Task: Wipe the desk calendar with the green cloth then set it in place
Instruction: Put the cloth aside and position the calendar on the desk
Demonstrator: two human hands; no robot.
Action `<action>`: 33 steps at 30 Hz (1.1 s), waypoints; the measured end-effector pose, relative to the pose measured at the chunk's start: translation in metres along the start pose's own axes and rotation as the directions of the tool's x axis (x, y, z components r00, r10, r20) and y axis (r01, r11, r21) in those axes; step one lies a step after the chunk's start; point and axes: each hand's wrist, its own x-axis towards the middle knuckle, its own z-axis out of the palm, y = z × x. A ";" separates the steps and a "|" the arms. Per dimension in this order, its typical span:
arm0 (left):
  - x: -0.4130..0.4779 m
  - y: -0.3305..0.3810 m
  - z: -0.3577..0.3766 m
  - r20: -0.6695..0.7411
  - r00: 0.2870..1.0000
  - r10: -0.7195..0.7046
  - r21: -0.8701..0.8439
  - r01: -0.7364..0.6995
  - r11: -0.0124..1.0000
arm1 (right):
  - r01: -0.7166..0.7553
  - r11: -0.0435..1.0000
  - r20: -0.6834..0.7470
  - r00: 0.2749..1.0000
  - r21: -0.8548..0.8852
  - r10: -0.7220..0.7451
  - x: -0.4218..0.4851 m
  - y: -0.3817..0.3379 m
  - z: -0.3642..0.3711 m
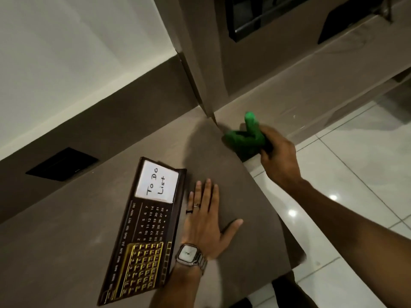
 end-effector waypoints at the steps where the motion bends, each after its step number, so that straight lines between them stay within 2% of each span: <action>1: 0.001 -0.002 0.003 -0.007 1.000 0.007 0.001 -0.007 1.000 | 0.026 0.997 -0.002 1.000 -0.066 -0.027 0.008 0.003 0.006; 4: 0.004 -0.002 0.006 -0.017 1.000 0.013 0.034 -0.013 0.999 | 0.104 0.958 0.043 0.994 -0.266 -0.096 0.030 0.012 0.023; 7: 0.004 0.000 0.007 -0.025 1.000 0.011 0.045 -0.010 0.999 | 0.288 0.840 0.250 0.950 -0.459 -0.189 0.030 0.023 0.039; 9: 0.003 -0.001 0.008 -0.035 0.999 0.008 0.040 -0.007 0.999 | 0.372 0.787 0.382 0.905 -0.492 -0.188 0.021 0.032 0.046; 12: 0.004 -0.003 0.009 -0.048 0.999 0.011 0.039 -0.009 0.999 | 0.386 0.776 0.407 0.895 -0.499 -0.183 0.017 0.040 0.045; 16: 0.004 -0.004 0.009 -0.048 0.999 0.024 0.021 -0.023 1.000 | 0.394 0.795 0.454 0.875 -0.462 -0.170 0.023 0.032 0.034; 21: -0.002 -0.002 -0.004 -0.030 0.999 0.020 -0.005 -0.020 1.000 | 0.247 0.918 0.280 0.947 -0.309 -0.161 0.017 -0.012 0.020; 24: -0.006 -0.001 -0.031 -0.111 0.994 0.024 0.017 -0.023 1.000 | 0.201 0.967 0.269 0.951 -0.154 -0.154 0.004 -0.049 0.026; 27: -0.011 -0.010 -0.072 -0.273 0.962 0.004 0.053 0.011 0.999 | 0.214 0.976 0.393 0.902 -0.049 -0.178 -0.009 -0.091 0.038; 29: -0.018 -0.022 -0.095 -0.333 0.942 -0.045 0.050 0.065 0.997 | 0.234 0.972 0.466 0.860 0.000 -0.207 -0.015 -0.114 0.049; 31: -0.031 -0.039 -0.114 -0.345 0.931 -0.119 0.040 0.141 0.989 | 0.195 0.979 0.562 0.803 0.064 -0.196 -0.020 -0.138 0.061; 33: -0.046 -0.055 -0.124 -0.304 0.924 -0.233 0.025 0.253 0.967 | 0.179 0.984 0.648 0.746 0.029 -0.154 -0.022 -0.153 0.072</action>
